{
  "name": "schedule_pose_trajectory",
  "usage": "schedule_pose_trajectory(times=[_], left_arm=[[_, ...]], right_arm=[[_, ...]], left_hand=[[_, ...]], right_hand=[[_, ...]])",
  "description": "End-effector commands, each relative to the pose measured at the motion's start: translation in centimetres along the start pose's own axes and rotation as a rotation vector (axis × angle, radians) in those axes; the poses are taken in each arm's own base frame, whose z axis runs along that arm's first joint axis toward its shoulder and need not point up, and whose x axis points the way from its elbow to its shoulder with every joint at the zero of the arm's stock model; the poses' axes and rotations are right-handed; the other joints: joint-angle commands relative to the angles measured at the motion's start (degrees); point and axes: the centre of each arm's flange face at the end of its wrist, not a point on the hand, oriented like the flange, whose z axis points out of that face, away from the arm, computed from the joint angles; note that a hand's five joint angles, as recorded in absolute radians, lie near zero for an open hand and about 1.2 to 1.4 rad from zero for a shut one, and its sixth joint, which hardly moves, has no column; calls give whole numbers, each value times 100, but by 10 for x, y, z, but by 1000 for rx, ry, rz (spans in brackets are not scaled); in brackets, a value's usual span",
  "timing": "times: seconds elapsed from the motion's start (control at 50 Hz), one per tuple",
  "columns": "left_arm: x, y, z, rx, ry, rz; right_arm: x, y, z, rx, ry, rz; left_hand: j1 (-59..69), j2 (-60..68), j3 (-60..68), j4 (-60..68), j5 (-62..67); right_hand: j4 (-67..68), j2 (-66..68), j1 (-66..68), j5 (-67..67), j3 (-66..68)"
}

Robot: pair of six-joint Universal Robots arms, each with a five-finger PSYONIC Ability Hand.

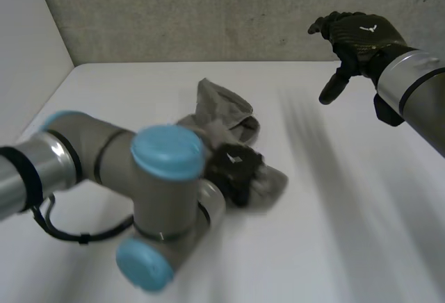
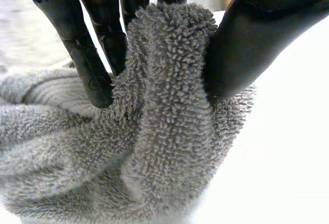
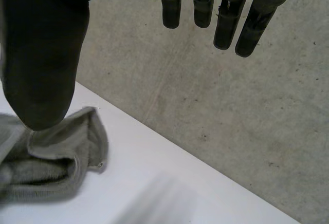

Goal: Fold the towel.

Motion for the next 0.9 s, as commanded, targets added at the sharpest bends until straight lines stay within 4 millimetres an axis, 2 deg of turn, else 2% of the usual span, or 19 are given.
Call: schedule_pose_trajectory(times=[0.02,0.04,0.12,0.16,0.18,0.2,0.22,0.26,0.28,0.32,0.34,0.38,0.44,0.5,0.58,0.62,0.68,0.78,0.9], left_arm=[[59,13,-23,-32,195,-69],[64,14,-26,-40,234,-89],[68,7,-29,-33,288,-125],[60,-14,-33,20,285,-152],[60,-14,-33,20,285,-152],[44,-28,-33,56,246,-166],[44,-28,-33,56,246,-166],[5,-52,-30,125,157,-191],[4,-52,-30,125,156,-191],[-34,-68,-27,175,70,-199],[-34,-68,-27,175,69,-199],[-73,-76,-23,204,-19,-218],[-91,-76,-20,206,-60,-227],[-121,-62,-11,172,-128,-252],[-125,-43,0,123,-133,-264],[-127,-31,10,97,-134,-261],[-128,-27,15,89,-134,-252],[-131,-8,38,55,-134,-149],[-134,3,52,30,-141,-43]], right_arm=[[-1,-7,-6,-12,-33,3],[-2,-8,-7,-15,-34,-2],[-2,-8,-9,-19,-36,-29],[-3,-7,-10,-26,-38,-67],[-3,-7,-10,-26,-38,-68],[-4,-6,-11,-32,-43,-89],[-4,-6,-11,-32,-43,-89],[-9,-4,-14,-51,-60,-135],[-9,-4,-14,-51,-60,-135],[-12,2,-18,-98,-76,-184],[-12,2,-18,-99,-76,-185],[-16,15,-21,-176,-98,-233],[-23,21,-23,-208,-126,-253],[-58,48,-25,-284,-238,-295],[-67,64,-22,-327,-260,-296],[-69,86,-13,-385,-252,-295],[-70,96,-9,-407,-246,-291],[-75,131,10,-444,-226,-210],[-76,146,20,-441,-202,-134]], left_hand=[[-3768,-4010,-3776,-4248,-3802],[-4772,-5013,-4779,-5251,-4806],[-5001,-5242,-5008,-5480,-5035],[-5251,-5493,-5259,-5731,-5285],[-5253,-5495,-5261,-5733,-5287],[-5403,-5644,-5411,-5882,-5437],[-5404,-5646,-5412,-5884,-5438],[-5438,-5680,-5446,-5918,-5472],[-5438,-5680,-5446,-5918,-5472],[-5455,-5696,-5462,-5934,-5489],[-5455,-5696,-5462,-5934,-5489],[-5472,-5713,-5479,-5951,-5506],[-5488,-5730,-5496,-5968,-5522],[-5488,-5730,-5496,-5968,-5522],[-5488,-5730,-5496,-5968,-5522],[-5488,-5730,-5496,-5968,-5522],[-5488,-5730,-5496,-5968,-5522],[-5455,-5697,-5463,-5935,-5489],[-5421,-5663,-5429,-5901,-5455]], right_hand=[[-470,-391,-307,-336,-403],[-470,-391,-307,-336,-403],[-470,-391,-307,-336,-403],[-470,-391,-307,-336,-403],[-470,-391,-307,-336,-403],[-470,-391,-307,-336,-403],[-470,-391,-307,-336,-403],[-470,-391,-307,-336,-403],[-470,-391,-307,-336,-403],[-470,-391,-307,-336,-403],[-470,-391,-307,-336,-403],[-470,-391,-307,-336,-403],[-470,-391,-307,-336,-403],[-470,-391,-307,-336,-403],[-470,-391,-307,-336,-403],[-470,-391,-307,-336,-403],[-470,-391,-307,-336,-403],[-470,-391,-307,-336,-403],[-470,-391,-307,-336,-403]])
